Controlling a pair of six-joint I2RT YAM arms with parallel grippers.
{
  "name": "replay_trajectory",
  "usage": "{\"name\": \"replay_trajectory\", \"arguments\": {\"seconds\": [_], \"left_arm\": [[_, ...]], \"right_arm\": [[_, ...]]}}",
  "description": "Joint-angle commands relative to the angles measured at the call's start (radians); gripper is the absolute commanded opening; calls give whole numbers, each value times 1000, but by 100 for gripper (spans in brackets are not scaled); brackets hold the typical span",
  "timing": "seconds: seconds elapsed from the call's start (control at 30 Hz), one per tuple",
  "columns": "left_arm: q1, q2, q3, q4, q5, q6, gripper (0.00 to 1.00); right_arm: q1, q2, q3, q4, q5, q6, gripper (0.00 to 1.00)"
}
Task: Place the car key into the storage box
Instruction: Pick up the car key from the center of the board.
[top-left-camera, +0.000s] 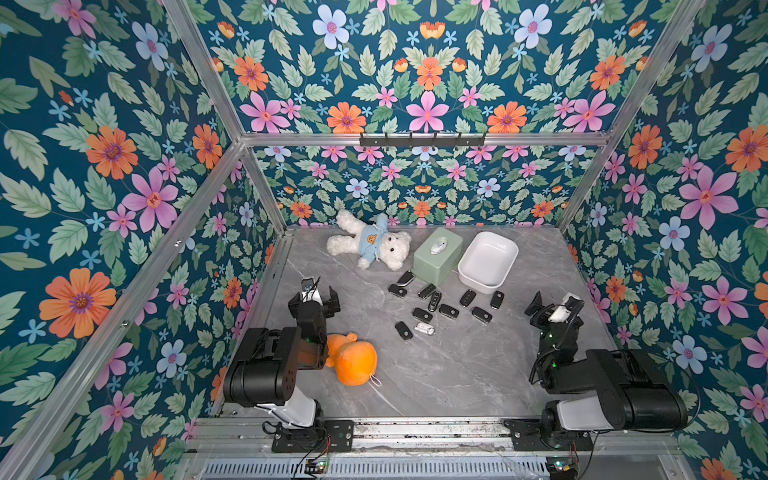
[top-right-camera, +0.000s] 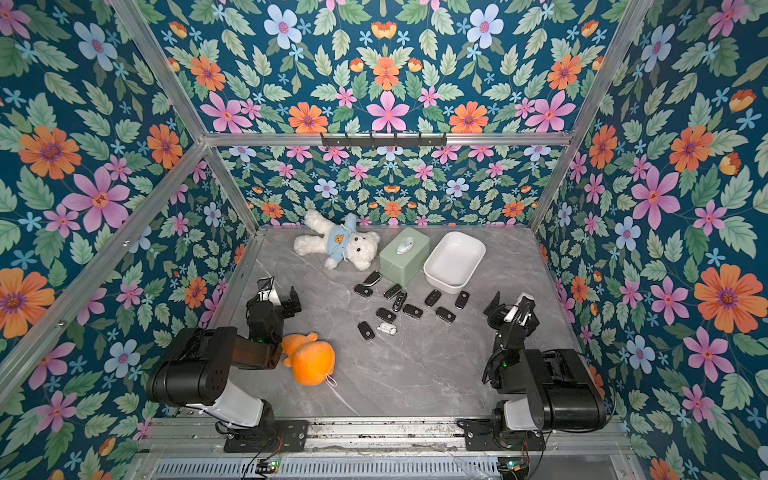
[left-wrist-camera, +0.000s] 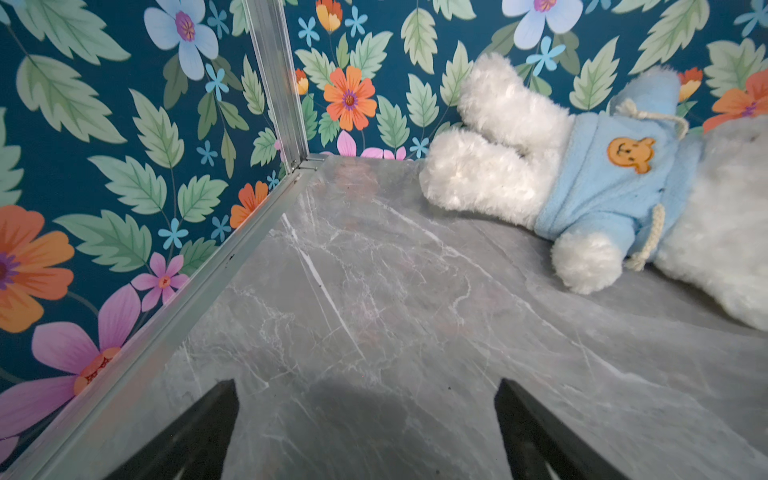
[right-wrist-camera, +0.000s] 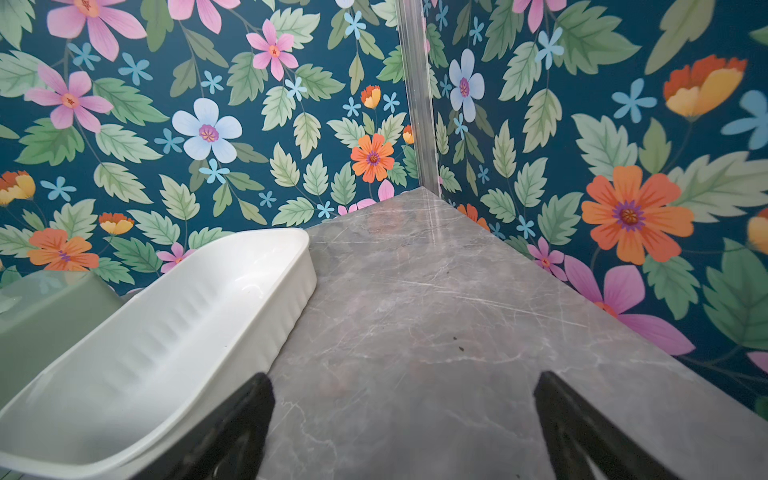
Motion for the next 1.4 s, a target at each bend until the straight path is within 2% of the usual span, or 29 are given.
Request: {"name": "replay_trajectory", "arguments": {"seconds": [0.0,0.07,0.17,0.23,0.33,0.4,0.53,0.63,0.77,0.93,1.37], "left_arm": [[-3,-72,41,-120,-4,9,99],[-6,-126,76,-224,-22,4,100],[-10,-207,132,-351,-32,-45,100],[-13,-242,186,-456,-50,-120,100],[-13,-255,292,-652,-50,-258,100],[-16,-242,367,-777,-28,-343,100],[-29,-198,478,-938,68,-452,100],[-63,-188,495,-948,99,-510,100],[-135,-185,494,-935,101,-574,100],[-255,-167,503,-939,108,-651,100],[-476,-79,462,-868,217,-848,100]], "right_arm": [[9,-18,-22,128,9,-31,99],[20,-75,-13,59,39,-33,99],[28,-239,37,-197,49,-22,99],[28,-338,102,-419,65,60,99],[27,-410,150,-562,7,156,99],[29,-431,215,-717,-8,240,99],[29,-416,387,-1070,-123,320,99],[34,-388,495,-1263,-237,350,99],[46,-332,613,-1474,-327,412,95],[63,-229,691,-1587,-480,478,81],[111,-26,739,-1637,-529,466,62]]}}
